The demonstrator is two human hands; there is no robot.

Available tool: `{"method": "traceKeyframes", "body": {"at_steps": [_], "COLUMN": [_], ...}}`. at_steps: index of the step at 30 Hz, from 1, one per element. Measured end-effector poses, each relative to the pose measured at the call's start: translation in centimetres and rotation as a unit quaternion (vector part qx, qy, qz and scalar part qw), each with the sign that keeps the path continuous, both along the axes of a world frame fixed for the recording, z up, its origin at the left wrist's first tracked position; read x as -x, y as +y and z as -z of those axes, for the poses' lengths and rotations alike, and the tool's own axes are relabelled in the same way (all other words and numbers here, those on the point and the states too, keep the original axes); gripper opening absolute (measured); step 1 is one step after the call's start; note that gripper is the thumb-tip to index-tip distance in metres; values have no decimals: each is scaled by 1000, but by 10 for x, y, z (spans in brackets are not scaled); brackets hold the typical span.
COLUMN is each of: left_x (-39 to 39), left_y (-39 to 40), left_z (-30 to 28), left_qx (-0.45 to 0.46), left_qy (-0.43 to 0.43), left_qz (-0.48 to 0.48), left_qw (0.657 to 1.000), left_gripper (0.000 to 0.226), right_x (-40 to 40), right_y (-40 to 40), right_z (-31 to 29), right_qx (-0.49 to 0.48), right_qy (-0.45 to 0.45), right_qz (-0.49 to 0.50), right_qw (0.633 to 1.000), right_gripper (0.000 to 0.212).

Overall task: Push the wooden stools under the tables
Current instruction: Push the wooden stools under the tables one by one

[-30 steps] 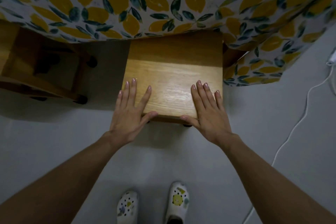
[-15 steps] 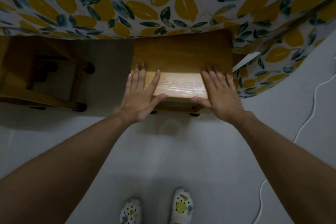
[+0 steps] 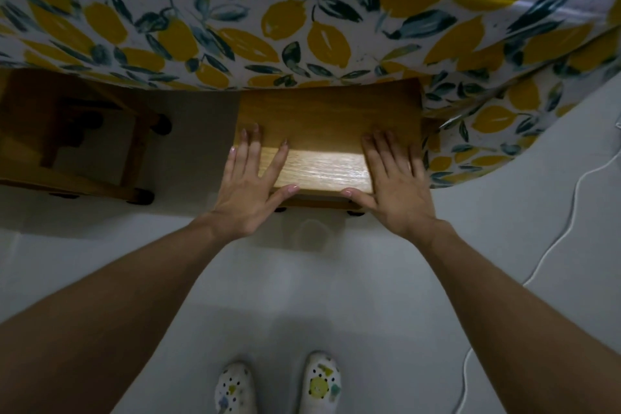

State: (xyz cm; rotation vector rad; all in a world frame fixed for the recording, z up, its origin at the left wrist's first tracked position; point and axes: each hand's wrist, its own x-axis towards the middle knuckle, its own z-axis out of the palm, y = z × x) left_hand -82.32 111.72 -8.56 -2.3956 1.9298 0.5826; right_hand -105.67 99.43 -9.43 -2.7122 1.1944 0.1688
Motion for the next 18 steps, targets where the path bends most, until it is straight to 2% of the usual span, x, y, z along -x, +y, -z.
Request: {"method": "traceKeyframes", "body": {"at_steps": [12,15,18], "left_x": [-21,-23,-18], "left_y": [-3,-7,-19], "left_z": [0,-12,-43], "left_qx": [-22,-93,-175], "left_qy": [-1,10,37], "left_qz": [55,61,39], "left_qw": [998,994,983], "left_gripper": [68,69,65], "right_x": [-11,-17,-28], "right_y": [15,18,18], "right_z": [2,-11,-49], "right_qx": [-13,-49,-152], "right_qy": [25,59,83], "right_qz": [44,58,76], "right_qw": [999,995,982], "right_gripper": [90,85,84]}}
